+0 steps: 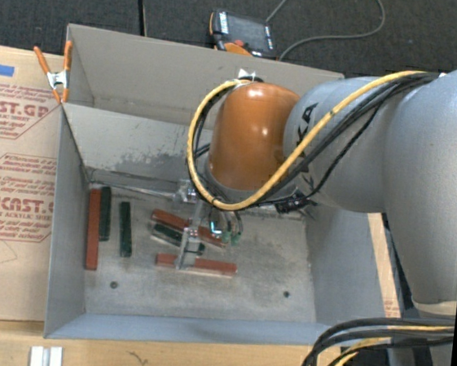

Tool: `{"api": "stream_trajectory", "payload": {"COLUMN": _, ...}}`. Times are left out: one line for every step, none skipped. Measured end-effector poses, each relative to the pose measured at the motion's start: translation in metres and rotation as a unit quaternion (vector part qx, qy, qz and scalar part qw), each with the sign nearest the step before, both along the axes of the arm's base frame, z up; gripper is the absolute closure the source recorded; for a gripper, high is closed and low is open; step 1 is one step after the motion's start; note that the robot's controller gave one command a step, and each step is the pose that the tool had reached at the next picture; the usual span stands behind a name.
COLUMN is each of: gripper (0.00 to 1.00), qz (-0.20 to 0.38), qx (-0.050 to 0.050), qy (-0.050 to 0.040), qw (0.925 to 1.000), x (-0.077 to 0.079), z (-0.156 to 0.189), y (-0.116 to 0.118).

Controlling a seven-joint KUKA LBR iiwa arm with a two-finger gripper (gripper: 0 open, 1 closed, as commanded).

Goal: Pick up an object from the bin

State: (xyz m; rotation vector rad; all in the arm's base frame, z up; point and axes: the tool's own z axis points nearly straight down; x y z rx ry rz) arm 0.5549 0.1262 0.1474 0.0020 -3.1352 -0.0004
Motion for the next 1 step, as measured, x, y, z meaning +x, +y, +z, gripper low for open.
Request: {"api": "stream_trajectory", "payload": {"gripper": 0.00, "qz": 0.103, "qx": 0.000, "qy": -0.0018, "qw": 0.9946, "x": 0.0380, "z": -0.0769, "y": -0.0289}}
